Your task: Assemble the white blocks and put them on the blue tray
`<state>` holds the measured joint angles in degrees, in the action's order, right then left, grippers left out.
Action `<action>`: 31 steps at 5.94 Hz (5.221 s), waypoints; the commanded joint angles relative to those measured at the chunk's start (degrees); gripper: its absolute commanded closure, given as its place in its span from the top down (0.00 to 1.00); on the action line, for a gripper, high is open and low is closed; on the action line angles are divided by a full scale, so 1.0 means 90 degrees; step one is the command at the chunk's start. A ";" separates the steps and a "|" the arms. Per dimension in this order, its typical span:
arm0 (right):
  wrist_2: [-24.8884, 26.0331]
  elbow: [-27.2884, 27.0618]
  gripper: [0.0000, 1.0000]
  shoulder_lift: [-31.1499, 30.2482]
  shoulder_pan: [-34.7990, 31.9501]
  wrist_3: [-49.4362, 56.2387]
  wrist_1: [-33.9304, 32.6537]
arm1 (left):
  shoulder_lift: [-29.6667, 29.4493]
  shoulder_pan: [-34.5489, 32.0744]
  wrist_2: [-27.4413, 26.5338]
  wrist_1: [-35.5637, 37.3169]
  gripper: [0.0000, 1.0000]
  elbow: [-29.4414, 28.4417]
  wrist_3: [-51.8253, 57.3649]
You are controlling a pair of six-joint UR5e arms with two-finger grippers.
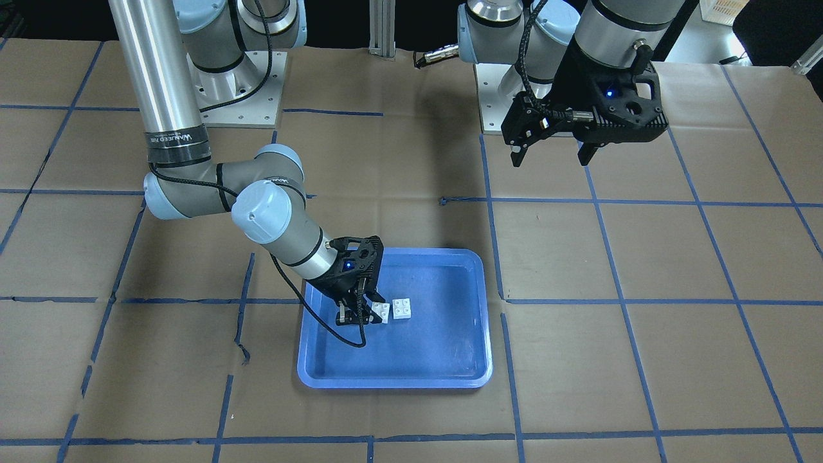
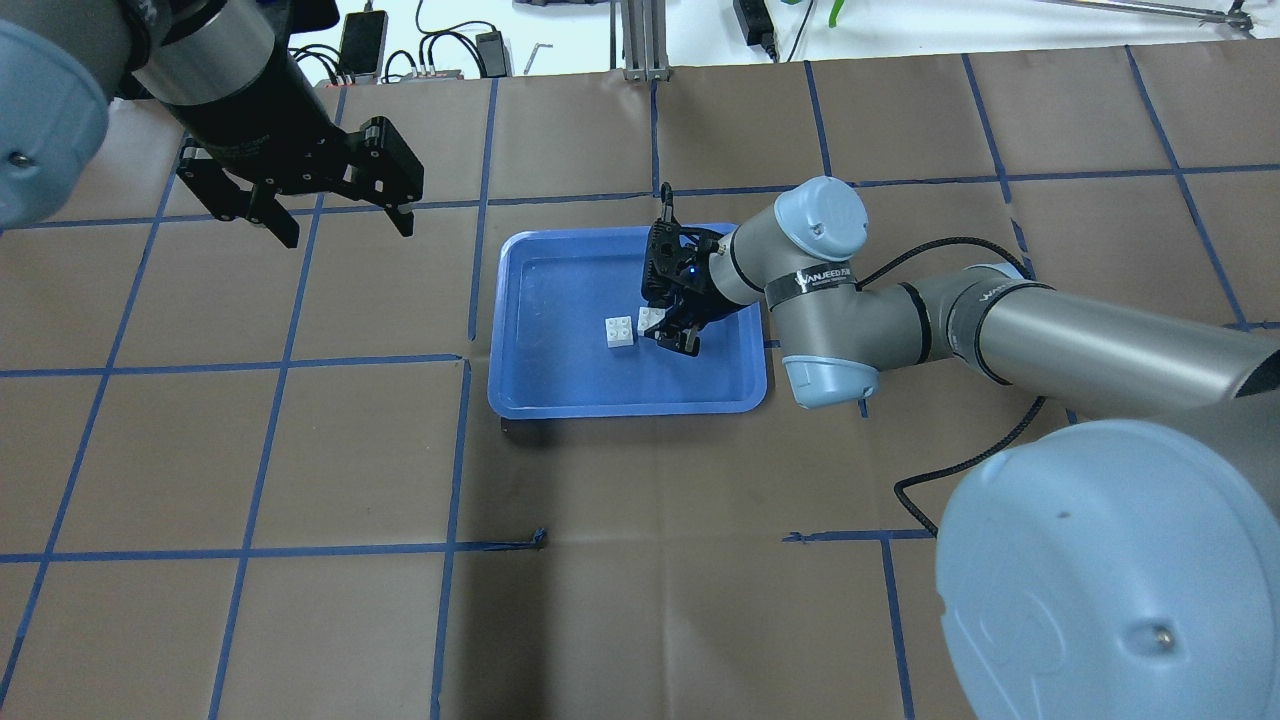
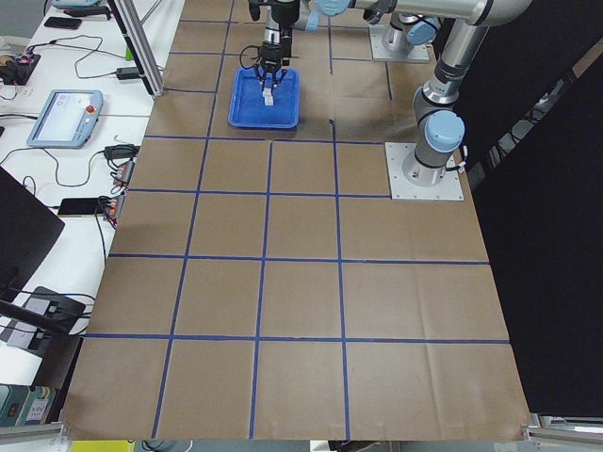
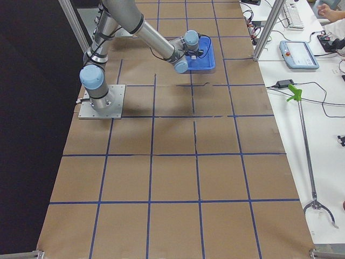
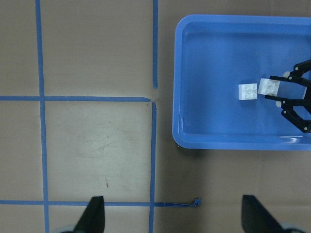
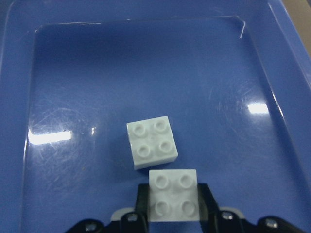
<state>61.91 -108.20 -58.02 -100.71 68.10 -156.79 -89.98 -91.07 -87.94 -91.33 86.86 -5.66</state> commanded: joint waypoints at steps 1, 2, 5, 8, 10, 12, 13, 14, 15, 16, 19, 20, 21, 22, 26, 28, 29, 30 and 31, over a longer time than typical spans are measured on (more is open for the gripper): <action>-0.0023 0.0001 0.29 0.0002 -0.0049 -0.0027 0.0018 | 0.0046 0.0002 0.0035 0.0011 0.99 -0.0031 -0.0016; -0.0024 0.0001 0.29 0.0002 -0.0059 -0.0037 0.0009 | 0.0046 -0.0017 -0.0014 0.0021 0.99 -0.0022 -0.0045; -0.0043 -0.0019 0.30 0.0012 -0.0079 -0.0047 0.0028 | 0.0086 -0.0017 0.0015 0.0021 0.99 -0.0012 -0.0055; -0.0043 -0.0019 0.30 0.0012 -0.0069 -0.0047 0.0038 | 0.0114 -0.0008 0.0025 0.0089 0.99 -0.0002 -0.0084; -0.0053 -0.0019 0.31 0.0012 -0.0079 -0.0047 0.0038 | 0.0115 -0.0017 0.0025 0.0089 0.99 -0.0002 -0.0065; -0.0053 -0.0019 0.31 0.0012 -0.0079 -0.0047 0.0038 | 0.0115 -0.0008 0.0025 0.0099 0.99 -0.0002 -0.0065; -0.0053 -0.0019 0.32 0.0021 -0.0079 -0.0047 0.0048 | 0.0115 0.0002 0.0035 0.0099 0.99 -0.0012 -0.0065; -0.0062 -0.0019 0.34 0.0021 -0.0079 -0.0047 0.0048 | 0.0115 0.0002 0.0035 0.0099 0.99 -0.0012 -0.0074; -0.0063 -0.0019 0.34 0.0021 -0.0079 -0.0037 0.0048 | 0.0115 0.0021 0.0035 0.0099 0.99 -0.0012 -0.0065; -0.0063 -0.0019 0.35 0.0012 -0.0079 -0.0047 0.0048 | 0.0115 0.0012 0.0035 0.0099 0.99 -0.0022 -0.0055; -0.0072 -0.0019 0.48 0.0021 -0.0079 -0.0047 0.0048 | 0.0115 0.0012 0.0035 0.0099 0.99 -0.0012 -0.0055; -0.0072 -0.0019 0.49 0.0021 -0.0079 -0.0047 0.0048 | 0.0115 0.0002 0.0035 0.0099 0.99 -0.0012 -0.0055; -0.0072 -0.0009 0.53 0.0021 -0.0079 -0.0047 0.0048 | 0.0115 0.0002 0.0035 0.0099 0.99 -0.0012 -0.0055; -0.0072 -0.0009 0.63 0.0021 -0.0079 -0.0047 0.0057 | 0.0115 0.0002 0.0035 0.0099 0.99 -0.0012 -0.0055; -0.0063 0.0059 0.99 -0.0056 -0.0060 -0.0405 0.0077 | 0.0115 0.0012 0.0035 0.0099 0.99 -0.0022 -0.0045; 0.0054 0.0049 1.00 -0.0561 0.0047 -0.1224 0.0367 | 0.0115 0.0002 0.0035 0.0089 0.99 -0.0022 -0.0045; 0.0432 0.0156 1.00 -0.0980 0.0183 -0.1248 0.1250 | 0.0115 0.0012 0.0044 0.0089 0.99 -0.0022 -0.0035; 0.0532 0.0292 1.00 -0.1255 0.0378 -0.1258 0.1916 | 0.0115 0.0002 0.0045 0.0089 0.99 -0.0022 -0.0035; 0.0707 0.0390 1.00 -0.1538 0.0660 -0.1499 0.2551 | 0.0115 0.0002 0.0045 0.0089 0.99 -0.0022 -0.0035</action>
<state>66.79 -105.61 -69.29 -96.95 56.17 -139.54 -88.95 -91.03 -87.55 -90.53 86.66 -5.98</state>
